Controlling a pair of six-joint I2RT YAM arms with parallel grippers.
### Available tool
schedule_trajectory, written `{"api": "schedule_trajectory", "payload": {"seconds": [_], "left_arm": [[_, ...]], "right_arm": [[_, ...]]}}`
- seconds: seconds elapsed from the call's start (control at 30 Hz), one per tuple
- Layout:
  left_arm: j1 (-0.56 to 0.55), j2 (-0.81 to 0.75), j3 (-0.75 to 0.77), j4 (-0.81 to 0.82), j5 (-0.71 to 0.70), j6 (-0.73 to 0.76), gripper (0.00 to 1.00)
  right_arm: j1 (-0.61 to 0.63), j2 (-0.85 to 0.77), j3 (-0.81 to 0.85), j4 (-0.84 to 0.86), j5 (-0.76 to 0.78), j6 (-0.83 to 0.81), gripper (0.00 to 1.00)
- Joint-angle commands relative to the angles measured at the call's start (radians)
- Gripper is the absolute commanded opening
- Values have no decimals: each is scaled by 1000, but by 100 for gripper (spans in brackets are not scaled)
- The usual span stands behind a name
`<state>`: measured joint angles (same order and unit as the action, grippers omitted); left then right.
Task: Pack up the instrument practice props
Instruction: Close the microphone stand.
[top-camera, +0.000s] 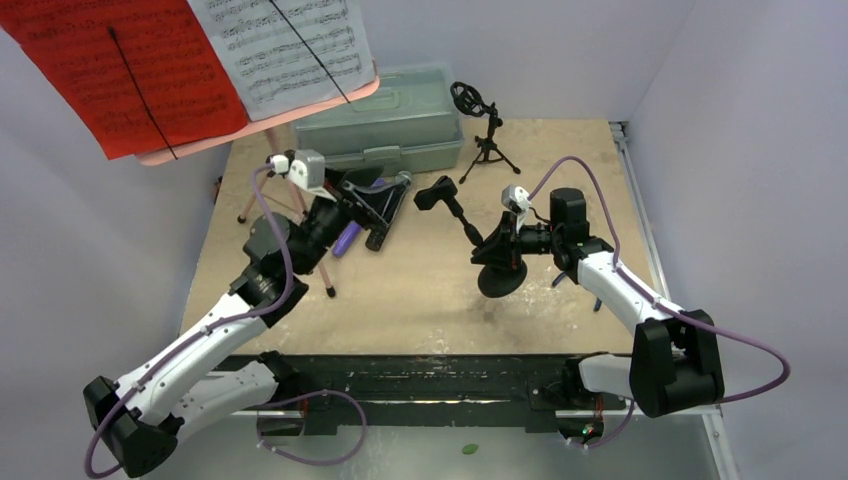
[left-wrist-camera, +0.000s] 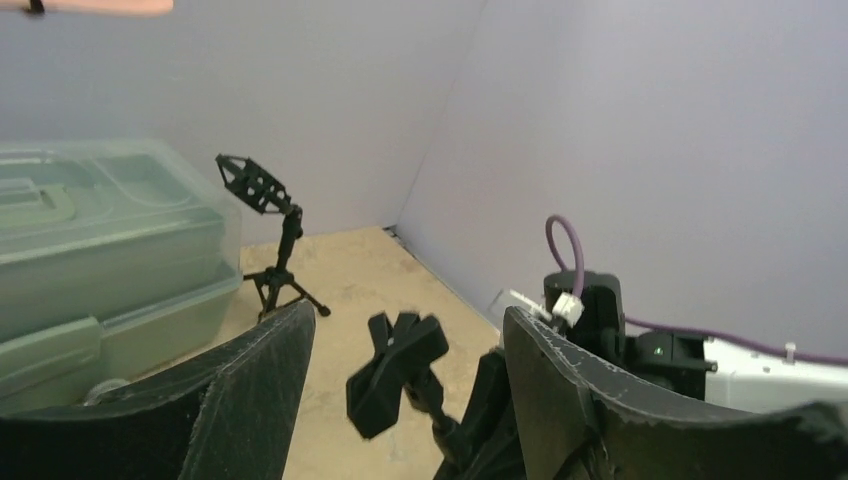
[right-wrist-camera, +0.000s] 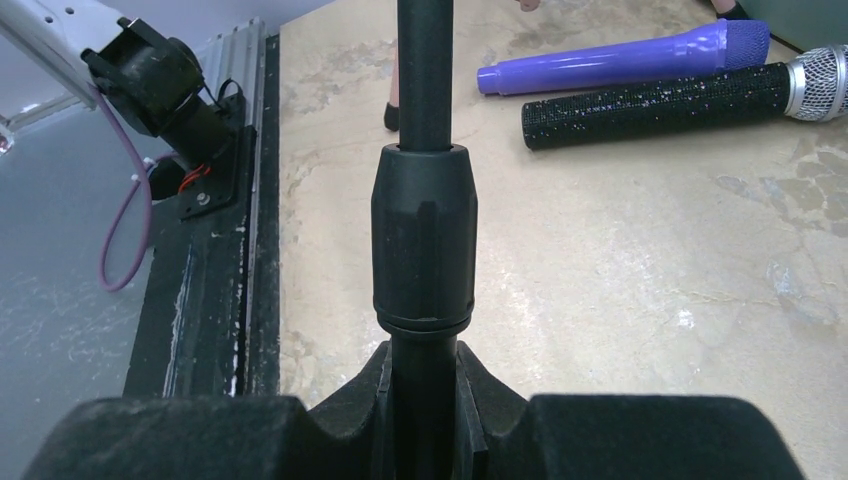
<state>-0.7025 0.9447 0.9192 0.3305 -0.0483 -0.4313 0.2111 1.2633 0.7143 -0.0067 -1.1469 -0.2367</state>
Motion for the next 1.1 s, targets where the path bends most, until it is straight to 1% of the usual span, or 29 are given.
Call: {"api": "schedule_trajectory", "payload": {"seconds": [0.0,0.07,0.13,0.17,0.27,0.4,0.47,0.5,0.53,0.6,0.7,0.77,0.83,0.9,0.93,1.03,1.07], "left_arm": [[-1,-55,-165,90,20,-32,70],[-1,-56,-187,109,-21,-44,69],[-1,-20,-165,122,-58,-58,60],[-1,13,-141,126,-68,-66,55],[-1,127,-54,123,-74,-94,44],[-1,246,9,140,-58,-144,41],[-1,278,9,167,-12,-152,39],[-1,291,3,187,26,-150,35],[0,305,2,197,81,-150,28],[0,341,17,181,189,-152,16],[-8,414,34,139,340,-174,10],[-28,453,21,139,387,-193,9],[-49,472,5,138,386,-194,9],[-49,449,-9,124,333,-198,11],[-48,422,-14,103,278,-190,14],[-46,316,-31,34,75,-150,46],[-46,280,-45,23,20,-138,55]], "right_arm": [[6,-17,56,28,-31,-10,0],[6,-13,53,29,-33,-12,0],[6,-7,52,30,-33,-13,0],[7,-6,52,28,-33,-14,0],[7,-7,51,23,-31,-19,0],[7,-9,51,11,-25,-32,0],[8,-6,53,10,-25,-36,0],[7,-4,55,10,-25,-38,0],[8,-2,56,10,-25,-41,0],[7,2,60,10,-24,-45,0],[8,10,67,10,-21,-44,0],[7,15,70,10,-16,-45,0],[6,17,72,10,-8,-45,0],[4,16,73,-9,-4,-48,0],[1,16,75,-14,-6,-52,0],[-39,18,83,-8,-37,-56,0],[-60,18,84,-6,-44,-59,0]]}}
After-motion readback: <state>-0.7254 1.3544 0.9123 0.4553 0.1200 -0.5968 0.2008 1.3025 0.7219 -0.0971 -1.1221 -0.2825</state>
